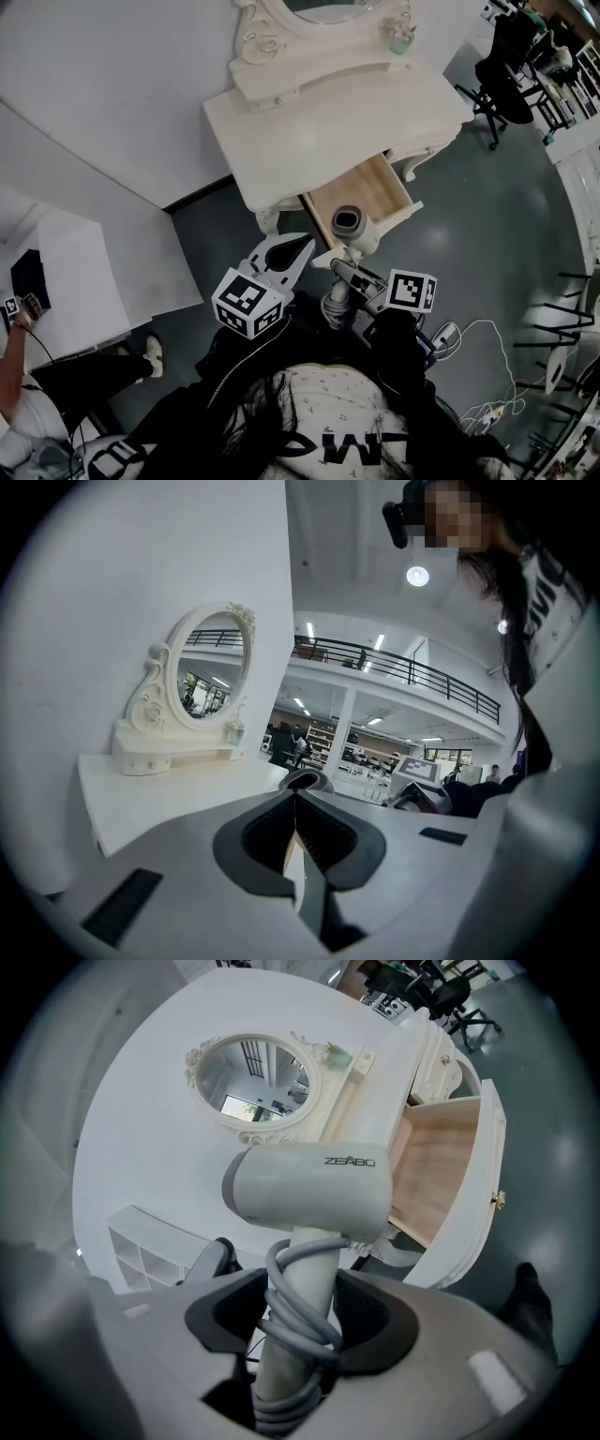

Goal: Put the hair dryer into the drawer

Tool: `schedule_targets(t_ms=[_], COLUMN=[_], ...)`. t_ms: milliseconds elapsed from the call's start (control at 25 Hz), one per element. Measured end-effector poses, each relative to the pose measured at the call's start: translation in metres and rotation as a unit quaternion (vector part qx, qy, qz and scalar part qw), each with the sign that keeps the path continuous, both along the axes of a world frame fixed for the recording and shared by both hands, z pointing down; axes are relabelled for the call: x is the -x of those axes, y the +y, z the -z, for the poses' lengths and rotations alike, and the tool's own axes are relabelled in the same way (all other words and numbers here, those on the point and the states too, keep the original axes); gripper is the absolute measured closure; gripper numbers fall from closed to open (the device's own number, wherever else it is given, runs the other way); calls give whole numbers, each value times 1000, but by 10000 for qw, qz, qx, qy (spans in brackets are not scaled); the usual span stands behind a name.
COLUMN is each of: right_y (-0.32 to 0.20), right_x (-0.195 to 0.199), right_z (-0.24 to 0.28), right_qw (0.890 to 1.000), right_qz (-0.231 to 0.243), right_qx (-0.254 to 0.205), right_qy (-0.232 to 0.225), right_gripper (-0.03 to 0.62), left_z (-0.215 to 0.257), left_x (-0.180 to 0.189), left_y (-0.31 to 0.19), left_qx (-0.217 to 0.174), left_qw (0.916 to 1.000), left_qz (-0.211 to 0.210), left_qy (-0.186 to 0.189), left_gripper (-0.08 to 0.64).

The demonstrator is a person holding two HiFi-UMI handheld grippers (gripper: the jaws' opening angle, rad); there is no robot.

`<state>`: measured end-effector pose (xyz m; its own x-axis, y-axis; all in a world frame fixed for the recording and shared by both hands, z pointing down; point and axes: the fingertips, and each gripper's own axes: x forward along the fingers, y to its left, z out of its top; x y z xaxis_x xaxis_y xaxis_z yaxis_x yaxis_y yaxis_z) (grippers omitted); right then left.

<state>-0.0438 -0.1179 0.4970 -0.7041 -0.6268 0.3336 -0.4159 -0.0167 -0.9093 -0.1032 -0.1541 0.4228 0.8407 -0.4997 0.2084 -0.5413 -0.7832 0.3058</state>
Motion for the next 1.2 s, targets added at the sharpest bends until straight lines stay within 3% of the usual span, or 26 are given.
schedule_targets(t_ms=[680, 1200], right_y=[-36, -109], right_x=[-9, -66], right_z=[-50, -111], right_qw=[9973, 9896], right_qz=[363, 180], right_qx=[631, 1399], right_qy=[-85, -283], right_gripper=[365, 365], left_z=[-19, -22], left_x=[3, -29], left_y=[-25, -72], left_qx=[309, 471], left_qw=[9985, 9953], left_qz=[383, 775], left_qy=[-233, -351], left_gripper=[560, 560])
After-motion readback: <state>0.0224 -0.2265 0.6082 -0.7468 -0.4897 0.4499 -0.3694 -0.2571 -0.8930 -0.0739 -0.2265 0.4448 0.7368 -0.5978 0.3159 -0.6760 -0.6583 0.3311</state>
